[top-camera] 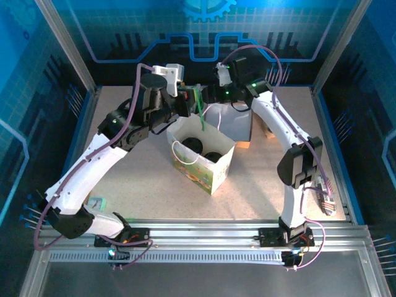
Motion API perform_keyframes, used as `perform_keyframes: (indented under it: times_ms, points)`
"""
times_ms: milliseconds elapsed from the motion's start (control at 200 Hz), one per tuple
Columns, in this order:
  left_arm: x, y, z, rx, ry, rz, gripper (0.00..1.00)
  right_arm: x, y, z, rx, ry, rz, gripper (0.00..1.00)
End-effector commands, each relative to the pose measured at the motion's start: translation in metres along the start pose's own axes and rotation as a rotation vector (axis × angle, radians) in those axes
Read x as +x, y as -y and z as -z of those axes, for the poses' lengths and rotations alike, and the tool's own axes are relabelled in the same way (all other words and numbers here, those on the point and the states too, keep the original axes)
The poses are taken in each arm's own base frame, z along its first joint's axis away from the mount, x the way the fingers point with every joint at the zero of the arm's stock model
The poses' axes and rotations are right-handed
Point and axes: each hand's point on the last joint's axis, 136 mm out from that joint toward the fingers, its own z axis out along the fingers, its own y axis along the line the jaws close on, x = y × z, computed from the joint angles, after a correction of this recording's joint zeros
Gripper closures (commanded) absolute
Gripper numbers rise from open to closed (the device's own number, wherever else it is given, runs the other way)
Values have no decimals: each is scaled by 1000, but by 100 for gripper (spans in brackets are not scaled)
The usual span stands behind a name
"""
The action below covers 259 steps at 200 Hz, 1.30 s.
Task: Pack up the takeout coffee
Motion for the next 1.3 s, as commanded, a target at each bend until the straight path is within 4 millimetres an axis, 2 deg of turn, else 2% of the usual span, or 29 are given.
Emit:
perform_keyframes:
  times_ms: [0, 260, 405, 565, 725, 850, 1011, 1141, 1291]
  points:
    - [-26, 7, 10, 18, 101, -18, 100, -6, -7, -5, 2, 7, 64, 33]
    - [11, -12, -12, -37, 9, -35, 100, -5, -8, -27, -14, -26, 74, 44]
    - [30, -27, -22, -64, -24, -15, 100, -4, -5, -37, 3, -43, 99, 53]
    - [40, -42, -28, -100, -47, -16, 100, -5, -7, -43, 25, -48, 131, 63]
    - [42, -51, -27, -114, -56, -10, 80, -6, -9, -48, 31, -47, 150, 80]
    - [44, -56, -25, -122, -67, -9, 67, -4, -7, -53, 39, -62, 154, 88]
    - [31, -59, -15, -134, -48, -28, 54, -13, -12, -43, 44, -35, 173, 100]
    - [15, -68, -2, -154, -19, -39, 48, -25, -18, -26, 50, 6, 190, 100]
    - [3, -88, 12, -194, 2, -33, 43, -41, -31, 5, 45, 73, 219, 100]
